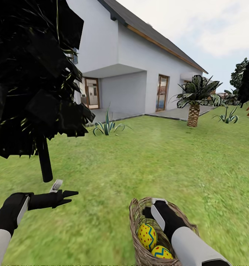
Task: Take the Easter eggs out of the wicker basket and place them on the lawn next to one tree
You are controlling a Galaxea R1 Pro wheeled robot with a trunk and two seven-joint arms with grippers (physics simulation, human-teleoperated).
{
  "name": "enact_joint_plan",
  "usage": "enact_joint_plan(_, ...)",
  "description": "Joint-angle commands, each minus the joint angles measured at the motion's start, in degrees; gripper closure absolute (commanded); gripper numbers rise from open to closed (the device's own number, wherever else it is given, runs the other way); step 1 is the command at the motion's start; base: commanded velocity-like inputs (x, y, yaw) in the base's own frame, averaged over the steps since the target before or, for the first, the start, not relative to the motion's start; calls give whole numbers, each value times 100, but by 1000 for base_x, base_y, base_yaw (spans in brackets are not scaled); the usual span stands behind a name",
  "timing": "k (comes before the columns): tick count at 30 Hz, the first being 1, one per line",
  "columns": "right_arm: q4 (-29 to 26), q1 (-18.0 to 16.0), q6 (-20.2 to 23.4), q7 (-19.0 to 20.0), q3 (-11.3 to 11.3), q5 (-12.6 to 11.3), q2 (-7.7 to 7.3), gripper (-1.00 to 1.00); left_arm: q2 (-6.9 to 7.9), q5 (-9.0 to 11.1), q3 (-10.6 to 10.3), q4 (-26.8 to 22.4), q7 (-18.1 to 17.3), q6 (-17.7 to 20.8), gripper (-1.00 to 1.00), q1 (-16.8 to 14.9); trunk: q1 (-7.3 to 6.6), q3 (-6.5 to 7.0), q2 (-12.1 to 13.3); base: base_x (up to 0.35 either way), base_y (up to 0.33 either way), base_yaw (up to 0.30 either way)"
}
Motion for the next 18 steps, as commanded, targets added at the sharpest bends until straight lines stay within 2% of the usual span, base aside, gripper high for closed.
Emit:
enact_joint_plan(1, -8, -3, 17, -50, 0, -67, -25, -100, -2, -26, 14, -2, -36, 54, -100, -5, 21, -25, -44, 0, 0, 0)
enact_joint_plan(7, -7, -3, -159, 47, -265, -85, -110, -100, -2, -26, 14, -2, -36, 54, -100, -5, 153, -133, -285, 0, 0, 0)
enact_joint_plan(18, -18, -3, -208, 284, -308, -81, -111, -100, -2, -26, 19, -2, -36, 53, -100, -5, 375, -334, -687, 0, 0, 0)
